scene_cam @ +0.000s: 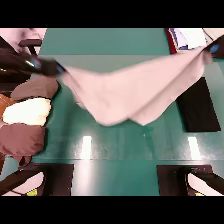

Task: Fold the shirts.

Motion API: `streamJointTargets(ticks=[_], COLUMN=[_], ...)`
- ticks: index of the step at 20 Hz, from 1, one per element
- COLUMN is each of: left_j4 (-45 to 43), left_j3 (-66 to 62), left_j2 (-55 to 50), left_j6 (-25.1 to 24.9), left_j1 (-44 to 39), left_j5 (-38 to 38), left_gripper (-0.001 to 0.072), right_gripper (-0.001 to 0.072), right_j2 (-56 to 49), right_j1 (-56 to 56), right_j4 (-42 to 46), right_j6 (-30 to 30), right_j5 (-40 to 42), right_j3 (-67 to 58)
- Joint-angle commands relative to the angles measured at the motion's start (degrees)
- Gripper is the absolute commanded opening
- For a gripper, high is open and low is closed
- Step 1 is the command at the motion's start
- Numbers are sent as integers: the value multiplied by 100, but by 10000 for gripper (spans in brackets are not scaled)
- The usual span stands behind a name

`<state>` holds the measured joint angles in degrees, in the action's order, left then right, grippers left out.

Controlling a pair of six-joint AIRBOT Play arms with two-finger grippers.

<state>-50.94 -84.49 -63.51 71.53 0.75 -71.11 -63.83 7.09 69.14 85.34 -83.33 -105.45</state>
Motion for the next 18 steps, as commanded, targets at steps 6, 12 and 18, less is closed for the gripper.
streamJointTargets(ticks=[6,12,18], left_j4=[-529,-817,-1399], left_j3=[-3112,-3425,-2210], left_j2=[1670,1644,894], left_j6=[376,501,651], left_j1=[142,142,142], left_j5=[201,319,-177], left_gripper=[20,19,21], right_gripper=[9,8,8], right_j2=[822,914,-278], right_j1=[-2,-2,-2], right_j4=[162,802,756], right_j6=[-52,127,334], right_j5=[229,-138,-721], right_j3=[-1220,-1539,-1486])
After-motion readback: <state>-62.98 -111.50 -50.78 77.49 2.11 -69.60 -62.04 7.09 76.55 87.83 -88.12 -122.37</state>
